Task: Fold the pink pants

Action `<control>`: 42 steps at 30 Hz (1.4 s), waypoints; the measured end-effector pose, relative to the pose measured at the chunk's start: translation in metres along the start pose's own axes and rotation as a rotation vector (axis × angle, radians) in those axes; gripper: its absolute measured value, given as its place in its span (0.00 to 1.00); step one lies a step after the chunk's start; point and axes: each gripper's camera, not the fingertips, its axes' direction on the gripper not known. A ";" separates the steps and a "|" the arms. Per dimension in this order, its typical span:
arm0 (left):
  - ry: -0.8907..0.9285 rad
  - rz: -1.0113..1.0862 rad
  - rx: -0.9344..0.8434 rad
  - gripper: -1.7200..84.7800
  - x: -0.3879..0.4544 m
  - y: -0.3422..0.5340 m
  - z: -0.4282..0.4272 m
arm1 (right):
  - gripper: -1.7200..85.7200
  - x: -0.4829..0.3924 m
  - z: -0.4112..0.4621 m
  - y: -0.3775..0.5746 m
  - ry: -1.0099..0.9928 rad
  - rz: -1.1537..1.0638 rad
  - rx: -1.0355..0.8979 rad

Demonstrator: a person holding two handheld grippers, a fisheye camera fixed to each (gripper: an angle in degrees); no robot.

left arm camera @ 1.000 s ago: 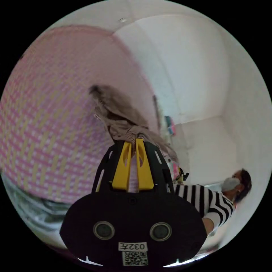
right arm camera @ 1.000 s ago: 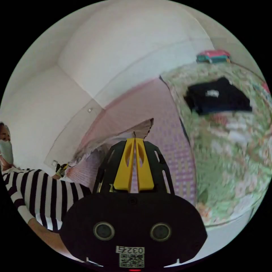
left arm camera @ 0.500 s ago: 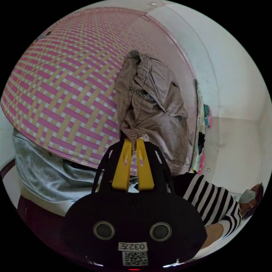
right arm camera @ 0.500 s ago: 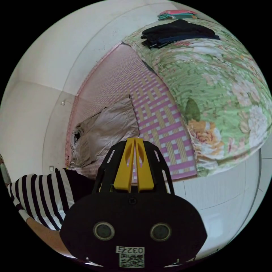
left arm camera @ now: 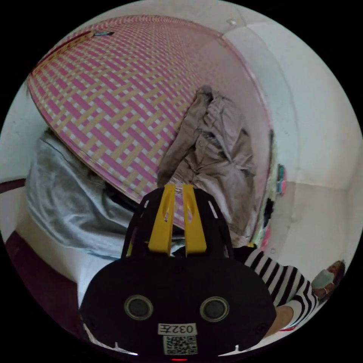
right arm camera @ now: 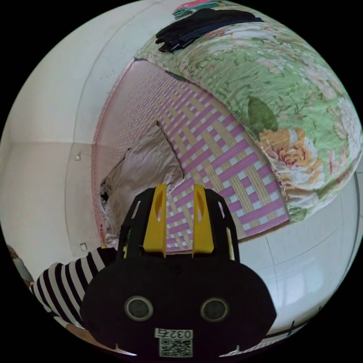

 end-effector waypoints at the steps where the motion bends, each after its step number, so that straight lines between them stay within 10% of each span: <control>1: 0.056 -0.014 0.010 0.08 -0.004 0.009 0.005 | 0.14 0.003 0.001 -0.008 -0.019 0.020 -0.013; 8: 0.334 -0.119 0.232 0.13 -0.024 0.048 0.021 | 0.13 0.019 0.001 -0.040 -0.139 0.092 -0.012; 32: -0.138 -0.424 0.041 0.09 0.026 -0.013 0.040 | 0.14 0.017 -0.005 -0.106 -0.107 0.248 0.039; 42: 0.352 0.133 0.098 0.02 0.188 -0.076 0.012 | 0.01 -0.014 0.010 -0.138 -0.209 0.122 0.062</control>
